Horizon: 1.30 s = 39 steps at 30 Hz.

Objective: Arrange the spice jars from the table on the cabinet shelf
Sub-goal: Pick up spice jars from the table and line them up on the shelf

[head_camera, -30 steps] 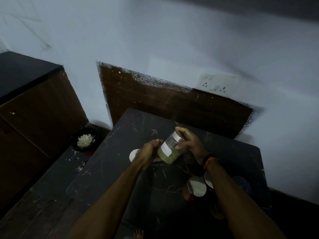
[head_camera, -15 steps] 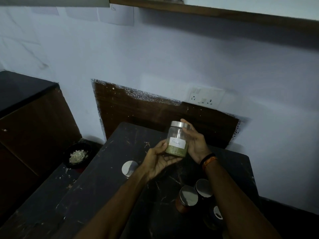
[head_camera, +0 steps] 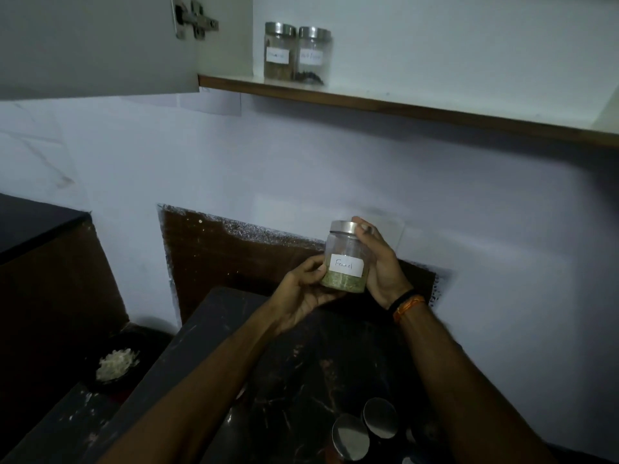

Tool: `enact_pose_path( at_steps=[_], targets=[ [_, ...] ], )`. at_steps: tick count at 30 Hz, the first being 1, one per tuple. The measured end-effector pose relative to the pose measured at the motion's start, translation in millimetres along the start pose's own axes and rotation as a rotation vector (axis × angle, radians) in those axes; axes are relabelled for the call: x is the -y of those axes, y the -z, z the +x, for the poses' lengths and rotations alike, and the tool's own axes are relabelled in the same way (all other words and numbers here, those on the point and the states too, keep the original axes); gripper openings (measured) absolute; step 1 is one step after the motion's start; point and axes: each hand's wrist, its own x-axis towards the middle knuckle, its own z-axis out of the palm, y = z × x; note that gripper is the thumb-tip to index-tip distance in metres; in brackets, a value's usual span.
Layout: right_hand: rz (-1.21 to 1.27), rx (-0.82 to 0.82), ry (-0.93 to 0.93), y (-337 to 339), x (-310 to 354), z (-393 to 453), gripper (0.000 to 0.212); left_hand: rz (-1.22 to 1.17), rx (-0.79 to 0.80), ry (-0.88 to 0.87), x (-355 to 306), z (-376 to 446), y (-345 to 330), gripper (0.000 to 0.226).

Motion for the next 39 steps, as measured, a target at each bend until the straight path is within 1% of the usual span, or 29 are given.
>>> enact_pose_path(
  at_steps=[7, 11, 13, 17, 18, 20, 23, 26, 29, 33, 35, 37, 39],
  targets=[
    [-0.038, 0.051, 0.165, -18, 73, 31, 0.051, 0.103, 0.093, -0.076, -66, 39, -36, 0.04],
    [-0.052, 0.062, 0.228, -28, 117, 45, 0.054, 0.175, 0.145, -0.106, -106, 58, -61, 0.034],
    [-0.063, 0.073, 0.26, -33, 138, 53, 0.05, 0.212, 0.176, -0.125, -125, 67, -72, 0.032],
    [-0.124, 0.108, 0.326, -46, 176, 63, 0.051, 0.388, 0.191, -0.219, -164, 81, -93, 0.023],
    [-0.142, 0.113, 0.344, -49, 183, 65, 0.05, 0.45, 0.177, -0.259, -174, 84, -98, 0.025],
    [-0.162, 0.116, 0.374, -54, 195, 68, 0.048, 0.552, 0.147, -0.343, -194, 88, -110, 0.036],
    [-0.158, 0.122, 0.398, -62, 207, 73, 0.045, 0.627, 0.13, -0.432, -220, 94, -129, 0.055],
    [-0.139, 0.127, 0.424, -70, 216, 78, 0.044, 0.716, 0.133, -0.489, -245, 98, -144, 0.063],
    [-0.127, 0.103, 0.453, -79, 225, 84, 0.043, 0.809, 0.176, -0.518, -265, 103, -154, 0.063],
    [-0.127, 0.086, 0.452, -84, 236, 94, 0.043, 0.888, 0.2, -0.55, -284, 110, -163, 0.053],
    [-0.182, 0.074, 0.457, -85, 239, 101, 0.041, 0.904, 0.193, -0.585, -290, 116, -164, 0.049],
    [-0.268, 0.024, 0.501, -84, 242, 106, 0.04, 0.913, 0.175, -0.618, -294, 122, -164, 0.048],
    [-0.298, -0.068, 0.525, -82, 245, 116, 0.047, 0.913, 0.15, -0.638, -299, 128, -164, 0.047]
  ],
)
